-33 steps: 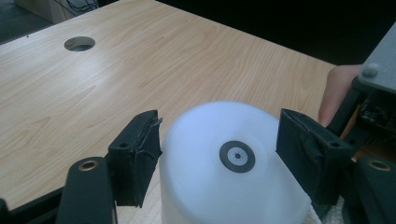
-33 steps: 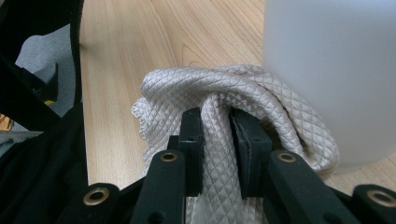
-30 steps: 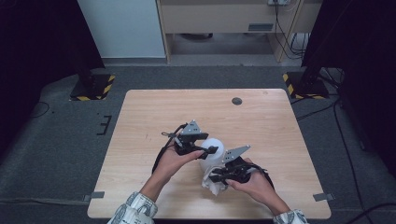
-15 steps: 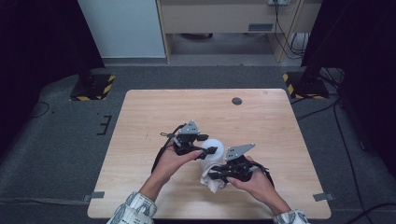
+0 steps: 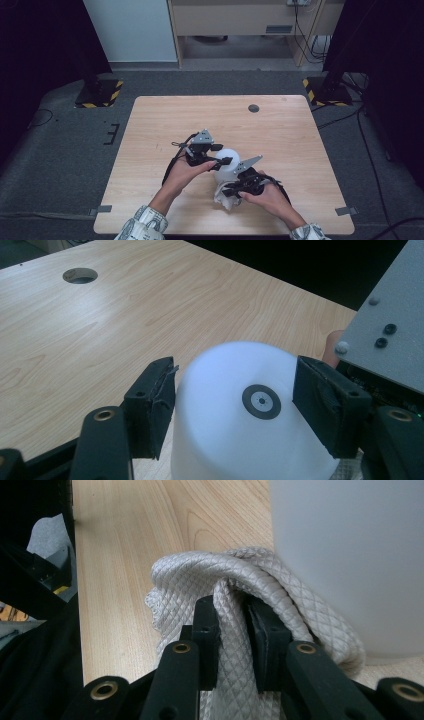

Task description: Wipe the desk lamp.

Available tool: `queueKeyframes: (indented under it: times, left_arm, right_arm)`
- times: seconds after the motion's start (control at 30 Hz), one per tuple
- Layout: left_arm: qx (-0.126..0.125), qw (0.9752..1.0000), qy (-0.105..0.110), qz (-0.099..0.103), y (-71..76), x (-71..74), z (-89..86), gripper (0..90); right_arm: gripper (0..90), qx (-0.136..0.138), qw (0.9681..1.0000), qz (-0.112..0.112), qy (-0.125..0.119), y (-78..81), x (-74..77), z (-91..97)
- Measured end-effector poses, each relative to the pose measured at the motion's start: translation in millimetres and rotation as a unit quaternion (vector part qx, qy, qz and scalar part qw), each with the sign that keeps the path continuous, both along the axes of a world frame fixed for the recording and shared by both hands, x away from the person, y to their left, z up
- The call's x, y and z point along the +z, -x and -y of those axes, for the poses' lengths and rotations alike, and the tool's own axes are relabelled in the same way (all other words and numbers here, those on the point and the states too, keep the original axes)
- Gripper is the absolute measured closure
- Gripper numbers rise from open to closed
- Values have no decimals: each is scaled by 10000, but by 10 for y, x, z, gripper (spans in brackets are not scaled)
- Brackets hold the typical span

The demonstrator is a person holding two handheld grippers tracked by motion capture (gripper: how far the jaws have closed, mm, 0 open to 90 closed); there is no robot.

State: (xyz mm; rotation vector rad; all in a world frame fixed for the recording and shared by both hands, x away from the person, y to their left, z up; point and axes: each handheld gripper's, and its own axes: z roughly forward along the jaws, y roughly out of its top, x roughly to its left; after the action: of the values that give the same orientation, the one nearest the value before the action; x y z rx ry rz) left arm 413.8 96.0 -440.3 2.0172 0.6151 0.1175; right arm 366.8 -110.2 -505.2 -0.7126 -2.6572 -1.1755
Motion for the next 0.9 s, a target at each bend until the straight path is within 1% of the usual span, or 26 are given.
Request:
queueKeyframes:
  times: [0.03, 0.13, 0.27, 0.37, 0.5, 0.57, 0.7, 0.9]
  left_arm:
    - [-10, 10000, -23, 11, -2, 1, -3, 334]
    - [2, 10000, 1, 6, 0, 0, 0, 334]
    - [5, 10000, 0, 8, 2, 0, 1, 334]
    - [6, 10000, -4, 17, 3, 1, 1, 333]
    - [6, 10000, -5, 23, 4, 0, 1, 333]
    - [4, 10000, 1, 18, 3, -1, 1, 333]
    - [5, 10000, -1, 23, 5, 0, 1, 333]
    - [9, 10000, 0, 21, 6, 0, 2, 333]
  right_arm:
    - [757, 5, 10000, 26, 16, 4, 7, 5]
    - [757, -21, 9999, 119, 15, 37, 51, 19]
    - [758, -68, 9993, 290, -217, 61, 176, 75]
    - [758, -94, 9982, 439, -406, 84, 281, 116]
    - [759, -111, 9965, 592, -576, 107, 388, 167]
    - [759, -113, 9963, 602, -599, 105, 399, 179]
    - [759, -98, 9970, 543, -541, 87, 352, 175]
    - [758, -111, 9992, 302, -256, 36, 214, 157]
